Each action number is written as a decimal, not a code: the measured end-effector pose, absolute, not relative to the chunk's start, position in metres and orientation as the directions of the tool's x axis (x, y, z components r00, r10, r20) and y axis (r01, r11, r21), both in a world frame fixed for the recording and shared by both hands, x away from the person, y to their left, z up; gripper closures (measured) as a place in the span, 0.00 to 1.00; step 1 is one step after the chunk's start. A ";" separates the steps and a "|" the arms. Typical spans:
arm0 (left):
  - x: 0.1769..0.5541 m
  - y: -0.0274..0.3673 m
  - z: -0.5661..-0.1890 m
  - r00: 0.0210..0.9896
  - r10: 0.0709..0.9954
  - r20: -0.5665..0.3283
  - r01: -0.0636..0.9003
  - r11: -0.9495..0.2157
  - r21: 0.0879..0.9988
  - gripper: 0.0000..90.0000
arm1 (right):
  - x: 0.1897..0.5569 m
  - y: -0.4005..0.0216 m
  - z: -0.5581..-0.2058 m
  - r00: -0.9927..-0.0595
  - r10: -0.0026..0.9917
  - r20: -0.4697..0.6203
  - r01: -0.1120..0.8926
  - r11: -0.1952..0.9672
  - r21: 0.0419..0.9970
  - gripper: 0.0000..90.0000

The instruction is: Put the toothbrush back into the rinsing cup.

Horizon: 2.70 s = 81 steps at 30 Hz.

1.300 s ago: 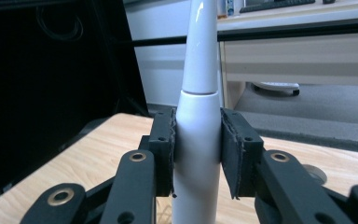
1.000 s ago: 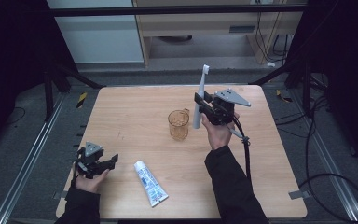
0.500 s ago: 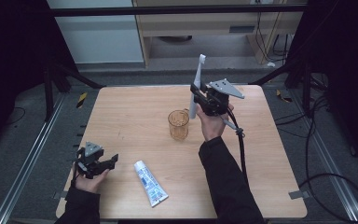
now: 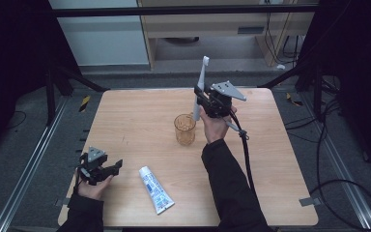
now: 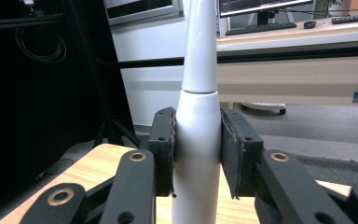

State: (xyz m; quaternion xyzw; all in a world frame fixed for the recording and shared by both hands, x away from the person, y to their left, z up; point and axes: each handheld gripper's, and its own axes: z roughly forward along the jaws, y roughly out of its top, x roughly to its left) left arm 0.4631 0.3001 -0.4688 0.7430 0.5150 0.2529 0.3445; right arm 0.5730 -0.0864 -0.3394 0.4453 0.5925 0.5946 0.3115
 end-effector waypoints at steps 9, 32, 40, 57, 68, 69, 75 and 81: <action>0.463 0.300 -0.469 0.343 0.939 0.020 0.592 -0.232 0.772 0.38 | 0.575 -0.079 -0.346 -0.418 0.895 0.153 0.163 -0.091 0.982 0.75; 0.463 0.299 -0.469 0.347 0.938 0.024 0.592 -0.238 0.770 0.38 | 0.580 -0.065 -0.371 -0.427 0.894 0.139 0.198 -0.057 0.979 0.75; 0.463 0.299 -0.469 0.346 0.938 0.023 0.592 -0.237 0.771 0.38 | 0.581 -0.063 -0.384 -0.423 0.895 0.139 0.224 -0.045 0.973 0.75; 0.463 0.299 -0.469 0.346 0.938 0.024 0.591 -0.238 0.771 0.38 | 0.578 -0.062 -0.407 -0.412 0.899 0.147 0.272 -0.033 0.962 0.75; 0.463 0.299 -0.469 0.348 0.937 0.025 0.591 -0.240 0.770 0.38 | 0.578 -0.060 -0.417 -0.416 0.898 0.141 0.313 -0.004 0.950 0.75; 0.463 0.299 -0.469 0.348 0.937 0.025 0.591 -0.240 0.770 0.38 | 0.579 -0.060 -0.418 -0.417 0.898 0.138 0.317 0.001 0.949 0.75; 0.463 0.299 -0.469 0.348 0.937 0.025 0.591 -0.241 0.770 0.38 | 0.578 -0.062 -0.423 -0.421 0.897 0.138 0.335 0.013 0.942 0.75; 0.463 0.299 -0.469 0.348 0.937 0.025 0.592 -0.241 0.769 0.38 | 0.577 -0.063 -0.426 -0.429 0.894 0.128 0.343 0.030 0.939 0.75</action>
